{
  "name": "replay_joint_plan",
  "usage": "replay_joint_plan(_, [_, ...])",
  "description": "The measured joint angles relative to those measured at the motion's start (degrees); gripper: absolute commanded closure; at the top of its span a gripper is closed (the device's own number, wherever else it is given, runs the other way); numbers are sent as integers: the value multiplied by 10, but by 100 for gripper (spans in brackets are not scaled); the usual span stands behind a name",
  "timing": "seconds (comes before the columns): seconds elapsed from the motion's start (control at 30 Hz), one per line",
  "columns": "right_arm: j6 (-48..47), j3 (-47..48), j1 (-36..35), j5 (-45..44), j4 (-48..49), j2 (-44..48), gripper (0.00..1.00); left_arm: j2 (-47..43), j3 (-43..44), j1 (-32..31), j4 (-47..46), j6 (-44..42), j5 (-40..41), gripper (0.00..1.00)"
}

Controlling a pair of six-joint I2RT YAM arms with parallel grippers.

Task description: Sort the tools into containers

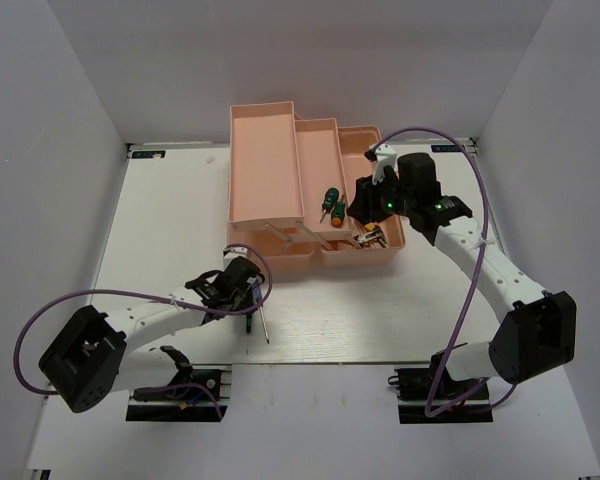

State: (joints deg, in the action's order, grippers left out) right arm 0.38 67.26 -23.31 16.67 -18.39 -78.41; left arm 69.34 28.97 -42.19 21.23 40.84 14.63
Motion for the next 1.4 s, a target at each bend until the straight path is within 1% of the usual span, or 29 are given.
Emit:
replay_joint_plan(0.03, [2,-1,1,3,1,0,50,0,0,-1,0,1,2,81])
replay_joint_plan(0.07, [4,-3,2,5,2,1,50,0,0,-1,0,1,3,84])
replay_joint_plan(0.13, [8,-5,5,11,3,1,49,1,0,-2,0,4,6,88])
replay_joint_plan(0.17, [8,-6,6,15,4,1,45,0,0,-3,0,4,7,90])
replay_joint_plan(0.2, [10,-7,8,18,4,2,39,0,0,-3,1,5,8,91])
replay_joint_plan(0.23, [11,-7,8,22,4,2,23,-2,0,-3,3,5,8,94])
replay_joint_plan(0.27, [10,-8,9,28,5,3,12,-4,0,-3,6,6,8,96])
replay_joint_plan(0.3, [8,-9,9,34,5,4,9,-9,0,-3,14,5,8,96])
replay_joint_plan(0.37, [0,-16,11,54,8,11,9,-28,0,-4,45,1,5,99])
replay_joint_plan(0.43, [-17,-25,12,82,8,19,9,-59,0,-5,65,-11,-6,100])
replay_joint_plan(0.5, [-39,-38,13,128,7,28,9,-102,8,-8,81,-31,-24,100])
replay_joint_plan(0.6, [-73,-49,13,203,3,36,9,-148,47,-10,89,-72,-65,100])
replay_joint_plan(0.63, [-84,-49,13,227,1,36,12,-159,64,-10,86,-88,-82,100])
replay_joint_plan(0.67, [-94,-50,13,250,0,35,26,-169,80,-11,82,-103,-101,100])
replay_joint_plan(0.7, [-104,-50,13,270,-2,35,37,-178,96,-11,77,-117,-120,100])
replay_joint_plan(0.73, [-115,-50,13,291,-5,35,53,-186,110,-11,71,-131,-139,100])
replay_joint_plan(0.77, [-127,-49,13,312,-11,33,73,-191,124,-11,66,-144,-151,100])
replay_joint_plan(0.8, [-137,-49,13,330,-17,31,100,-195,138,-11,59,-156,-161,100])
replay_joint_plan(0.93, [-171,-43,13,391,-56,17,100,-188,207,-10,48,-202,-170,100])
replay_joint_plan(1.1, [-221,-39,9,423,-108,11,100,-125,308,-2,15,-252,-124,100])
replay_joint_plan(1.2, [-249,-39,2,427,-133,11,89,-60,377,5,-1,-275,-87,100])
replay_joint_plan(1.23, [-257,-39,-2,426,-142,11,81,-41,398,7,-5,-282,-73,100])
replay_joint_plan(1.27, [-268,-39,-7,425,-150,11,77,-19,419,10,-11,-289,-57,100])
replay_joint_plan(1.33, [-283,-39,-20,418,-165,11,71,21,458,21,-16,-301,-26,100])
replay_joint_plan(1.4, [-295,-39,-40,407,-176,10,69,55,490,35,-23,-310,-2,100])
